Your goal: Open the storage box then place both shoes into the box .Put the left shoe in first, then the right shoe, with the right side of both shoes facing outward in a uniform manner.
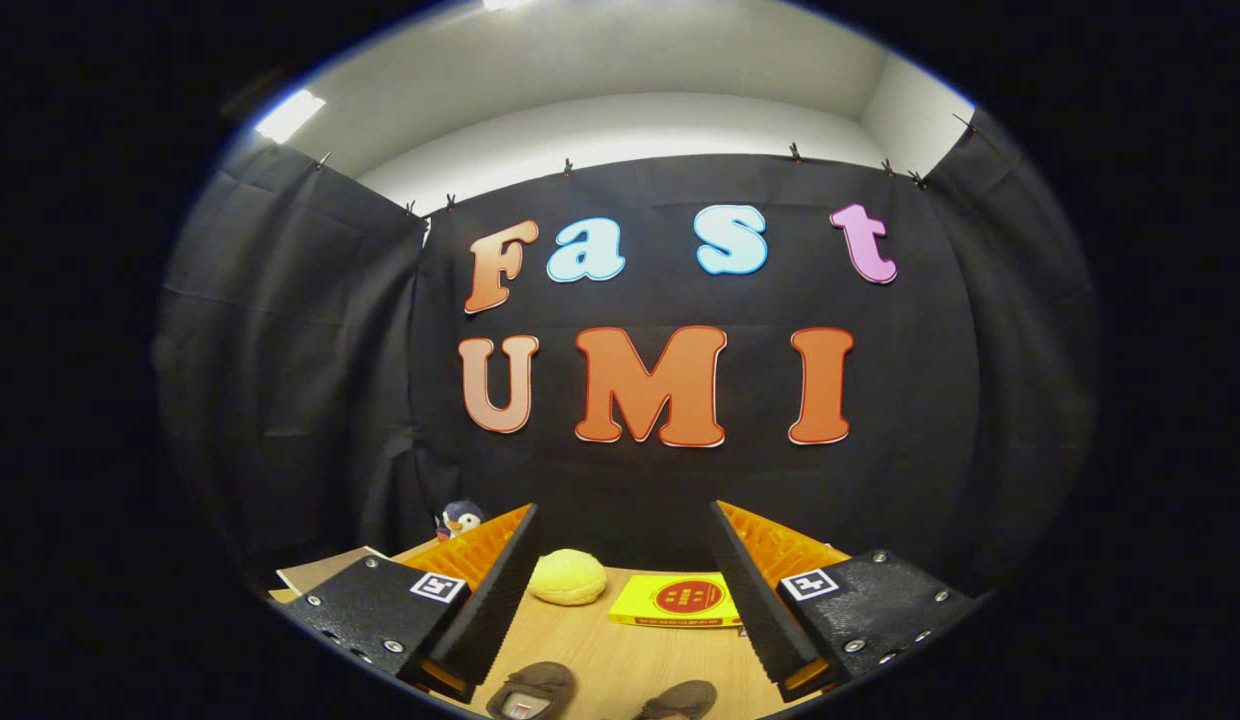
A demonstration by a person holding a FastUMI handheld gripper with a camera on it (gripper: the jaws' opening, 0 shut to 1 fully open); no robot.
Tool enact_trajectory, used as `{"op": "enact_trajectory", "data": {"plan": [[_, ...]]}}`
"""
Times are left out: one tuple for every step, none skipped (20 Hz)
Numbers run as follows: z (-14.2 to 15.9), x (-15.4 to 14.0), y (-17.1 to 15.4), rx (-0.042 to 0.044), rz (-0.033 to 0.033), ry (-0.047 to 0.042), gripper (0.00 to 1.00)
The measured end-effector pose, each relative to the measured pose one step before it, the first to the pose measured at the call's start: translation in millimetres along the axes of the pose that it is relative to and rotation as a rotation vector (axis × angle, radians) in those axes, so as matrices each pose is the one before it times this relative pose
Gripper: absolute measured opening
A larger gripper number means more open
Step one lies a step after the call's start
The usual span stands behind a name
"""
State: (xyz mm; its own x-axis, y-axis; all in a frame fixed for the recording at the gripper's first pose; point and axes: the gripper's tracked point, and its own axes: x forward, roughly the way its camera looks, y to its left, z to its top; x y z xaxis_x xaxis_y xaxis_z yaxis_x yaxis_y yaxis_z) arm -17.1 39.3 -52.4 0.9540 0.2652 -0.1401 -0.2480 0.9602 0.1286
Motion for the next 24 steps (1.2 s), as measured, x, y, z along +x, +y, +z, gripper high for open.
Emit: {"op": "enact_trajectory", "data": {"plan": [[-6.15, 2.16, 6.57, 0.01574, 0.01952, 0.02044, 0.99], [-9.19, 1.6, 11.81, 0.01623, 0.03269, 0.02518, 0.99], [-9.09, 2.45, 10.15, 0.02007, 0.03064, 0.0284, 0.99], [-10.4, 2.51, 10.7, 0.02324, 0.03678, 0.02862, 0.99], [-12.88, 5.77, 11.22, 0.02606, 0.03275, 0.03337, 0.99], [-13.95, 5.6, 9.71, 0.02627, 0.03391, 0.03964, 0.99], [-13.1, 7.29, 9.97, 0.02388, 0.02917, 0.03204, 0.98], [-12.18, 7.63, 8.99, 0.0193, 0.02633, 0.0352, 0.98], [-12.22, 7.94, 8.82, 0.02045, 0.02865, 0.03344, 0.98], [-13.28, 8.25, 11.32, 0.01966, 0.03594, 0.0378, 0.98], [-10.99, 9.3, 8.84, 0.02113, 0.03754, 0.03048, 0.98], [-12.88, 11.57, 5.3, 0.02414, 0.02317, 0.04205, 0.98], [-14.64, 6.61, 4.94, 0.03331, 0.02387, 0.04606, 0.98], [-12.39, 8.5, 5.67, 0.03956, 0.02747, 0.03834, 0.98], [-10.86, 8.93, 4.17, 0.03684, 0.02392, 0.03481, 0.98], [-7.9, 7.05, 4.39, 0.02587, 0.02138, 0.03268, 0.98], [-8.59, 7.89, 4.05, 0.02134, 0.02229, 0.03445, 0.98], [-11.01, 6.34, 6.77, 0.02845, 0.0335, 0.04393, 0.98], [-11.84, 6.01, 6.21, 0.03129, 0.02657, 0.03825, 0.98], [-7.95, 6.4, 4.68, 0.02964, 0.02799, 0.03184, 0.98], [-6.13, 8.75, 2.29, 0.02947, 0.01868, 0.02713, 0.98], [-4.25, 6.54, 2.58, 0.03094, 0.02242, 0.02036, 0.98], [-5.85, 6.58, 2.19, 0.03553, 0.02048, 0.01937, 0.98], [-3.83, 7.89, 3.61, 0.0392, 0.03063, 0.01575, 0.98]]}}
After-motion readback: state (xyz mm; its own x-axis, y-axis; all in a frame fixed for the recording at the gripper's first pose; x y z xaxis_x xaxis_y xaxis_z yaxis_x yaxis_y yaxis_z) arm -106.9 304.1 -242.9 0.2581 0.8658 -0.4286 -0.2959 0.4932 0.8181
